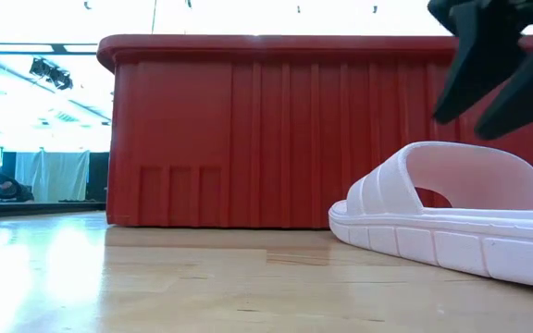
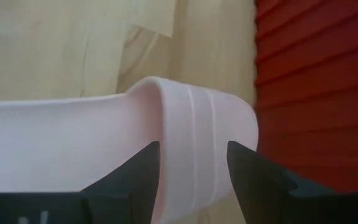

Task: Pick and place slides into bin
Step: Put the left pink slide into the red bin

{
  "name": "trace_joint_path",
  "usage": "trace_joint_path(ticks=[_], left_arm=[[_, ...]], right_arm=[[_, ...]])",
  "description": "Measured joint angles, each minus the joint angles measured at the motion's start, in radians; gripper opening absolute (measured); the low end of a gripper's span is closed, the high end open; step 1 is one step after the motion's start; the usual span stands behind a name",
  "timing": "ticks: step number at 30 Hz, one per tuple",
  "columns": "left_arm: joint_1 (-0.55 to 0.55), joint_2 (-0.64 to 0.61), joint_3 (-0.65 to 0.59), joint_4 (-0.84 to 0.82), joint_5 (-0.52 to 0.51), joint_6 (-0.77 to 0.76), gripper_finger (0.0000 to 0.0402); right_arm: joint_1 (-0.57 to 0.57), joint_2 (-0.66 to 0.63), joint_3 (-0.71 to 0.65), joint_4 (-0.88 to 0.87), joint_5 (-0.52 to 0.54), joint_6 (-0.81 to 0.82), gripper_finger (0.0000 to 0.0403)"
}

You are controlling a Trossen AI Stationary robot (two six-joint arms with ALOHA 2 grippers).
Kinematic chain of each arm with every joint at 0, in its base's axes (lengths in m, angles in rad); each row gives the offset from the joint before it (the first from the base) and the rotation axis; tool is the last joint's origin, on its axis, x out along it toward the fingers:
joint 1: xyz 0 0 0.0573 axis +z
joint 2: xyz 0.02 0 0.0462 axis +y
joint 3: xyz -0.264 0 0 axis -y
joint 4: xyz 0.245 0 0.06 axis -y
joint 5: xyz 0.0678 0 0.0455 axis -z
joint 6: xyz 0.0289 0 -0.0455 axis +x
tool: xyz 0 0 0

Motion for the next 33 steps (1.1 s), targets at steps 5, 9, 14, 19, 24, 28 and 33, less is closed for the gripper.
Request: trace_joint_path(ticks=[5,9,14,19,24,28,33], left_arm=[[-0.004,0.000,0.000,-0.001,0.001,0.000,0.0165],[-0.004,0.000,0.000,-0.002,0.001,0.000,0.0161],[-0.004,0.000,0.000,-0.004,0.001,0.000,0.0166],[-0.004,0.000,0.000,-0.003,0.003,0.000,0.0164],[-0.004,0.000,0.000,-0.003,0.003,0.000,0.0161],[-0.004,0.000,0.000,-0.003,0.003,-0.001,0.0164],[-0.004,0.000,0.000,-0.003,0.003,0.000,0.0159]], right_arm=[[-0.031,0.022,0.000,0.043,-0.065,0.021,0.0193],[-0.036,0.053,0.000,0.069,-0.060,0.020,0.0193],[-0.038,0.069,0.000,0.065,0.045,0.004,0.0192],[-0.071,0.068,0.000,0.065,0.035,0.002,0.0177],[-0.125,0.068,0.000,0.065,0.011,0.003,0.0132],[-0.149,0.059,0.000,0.062,-0.062,0.024,0.0068],[-0.123,-0.016,-0.003,0.048,-0.086,-0.012,0.0017]])
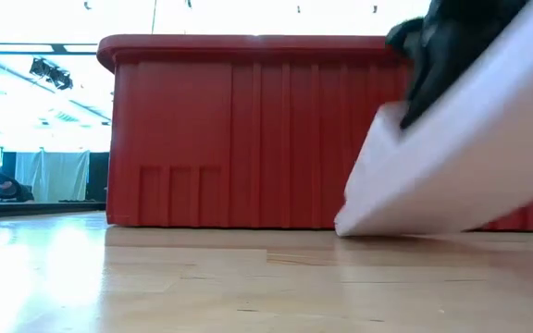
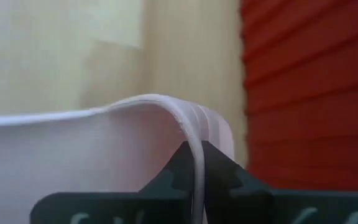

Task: Pick and place slides into bin
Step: Put the left pink slide into the red bin

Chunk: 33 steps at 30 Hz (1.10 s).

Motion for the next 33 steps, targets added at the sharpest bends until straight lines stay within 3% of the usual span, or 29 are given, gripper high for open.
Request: trace_joint_path(ticks=[5,13,17,20,24,28,33], left_arm=[[0.000,0.000,0.000,0.001,0.000,0.000,0.0152],[0.000,0.000,0.000,0.035,0.000,0.000,0.0138],[0.000,-0.004,0.000,0.057,0.000,0.000,0.0131],[0.000,-0.018,0.000,0.064,0.000,0.002,0.0126],[0.005,-0.025,0.000,0.071,-0.001,0.010,0.0119],[0.024,-0.026,0.000,0.067,-0.001,0.012,0.0117],[0.067,-0.027,0.000,0.072,-0.003,0.041,0.0117]], right_arm=[[0.064,-0.178,0.000,-0.009,-0.069,-0.097,0.0012],[0.165,-0.603,0.001,0.047,-0.077,-0.282,0.0013],[0.188,-0.803,0.003,0.033,-0.003,-0.381,0.0009],[0.185,-0.913,0.003,-0.014,0.075,-0.629,0.0010],[0.140,-0.977,0.003,-0.096,0.168,-1.037,0.0009],[0.021,-0.985,0.003,-0.200,0.186,-1.219,0.0009],[-0.153,-0.983,0.003,-0.245,0.040,-1.398,0.0009]])
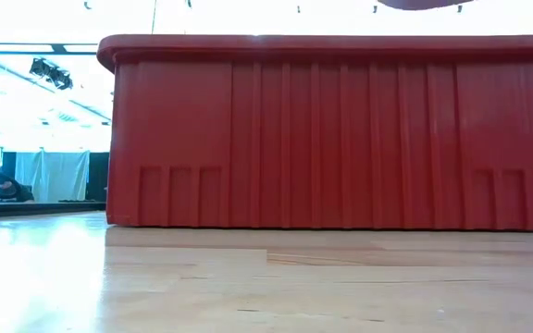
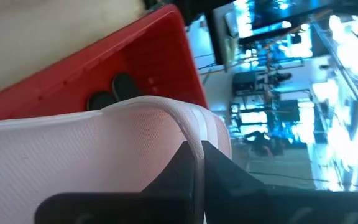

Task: Pick and place slides into bin
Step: Put the left pink slide into the red bin

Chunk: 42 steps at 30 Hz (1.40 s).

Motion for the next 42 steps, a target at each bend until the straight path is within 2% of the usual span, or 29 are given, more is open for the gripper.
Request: trace_joint_path(ticks=[4,10,15,21,26,29,38,42], left_arm=[[0.040,-0.002,0.000,0.034,-0.001,0.063,0.0111],[0.099,-0.002,0.000,0.046,0.000,0.077,0.0112],[0.135,-0.002,0.000,0.059,-0.001,0.079,0.0109],[0.158,-0.020,0.028,0.046,0.000,0.226,0.0101],[0.175,-0.035,0.070,0.048,0.000,0.343,0.0099],[0.190,-0.054,0.072,0.038,0.000,0.395,0.0100],[0.266,-0.081,0.072,-0.021,-0.001,0.432,0.0092],[0.298,-0.080,0.072,-0.049,0.000,0.431,0.0089]], right_arm=[[-0.165,0.013,0.000,0.001,-0.160,-0.060,0.0009],[-0.410,0.041,0.000,0.060,-0.322,-0.232,0.0009],[-0.620,0.110,0.000,0.094,-0.576,-0.254,0.0009],[-0.775,0.227,0.000,0.110,-0.737,-0.309,0.0009],[-0.874,0.340,0.000,0.133,-0.931,-0.306,0.0009],[-0.913,0.405,-0.014,0.138,-1.009,-0.317,0.0009],[-0.958,0.541,-0.191,0.302,-1.126,-0.353,0.0009],[-0.950,0.552,-0.296,0.424,-1.122,-0.393,0.0009]])
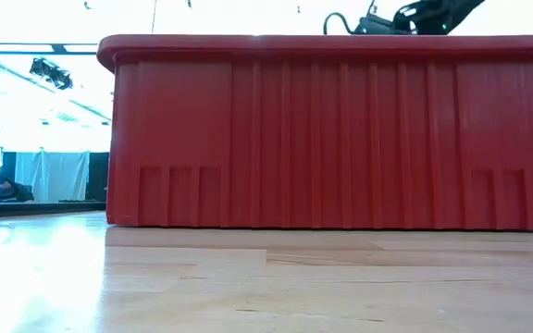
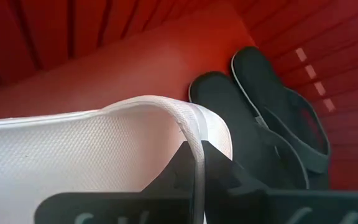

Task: Pick and place slides into bin
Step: Put the left pink slide into the red bin, then put the pink slide into the red bin

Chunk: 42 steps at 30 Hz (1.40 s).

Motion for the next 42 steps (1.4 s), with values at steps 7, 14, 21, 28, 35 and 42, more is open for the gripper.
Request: trace_joint_path(ticks=[7,14,21,28,35,42], left_arm=[[0.033,0.000,0.000,-0.048,0.000,-0.025,0.0089],[0.037,0.000,0.000,-0.060,0.000,-0.029,0.0080],[0.037,0.000,0.000,-0.063,0.000,-0.100,0.0079],[0.035,0.000,0.000,-0.063,0.000,-0.133,0.0074],[0.034,0.000,0.000,-0.065,0.001,-0.158,0.0066],[0.034,0.000,0.000,-0.075,0.001,-0.158,0.0066]], right_arm=[[0.001,0.016,-0.157,0.135,0.179,-0.179,0.0020],[0.004,-0.005,-0.204,0.138,0.248,-0.329,0.0025],[0.010,-0.016,-0.132,0.126,0.346,-0.082,0.0057],[0.023,-0.016,-0.088,0.108,0.333,0.071,0.0101],[0.057,-0.017,-0.087,-0.005,0.353,0.070,0.0142],[0.146,-0.098,-0.087,-0.012,0.490,0.117,0.0154]])
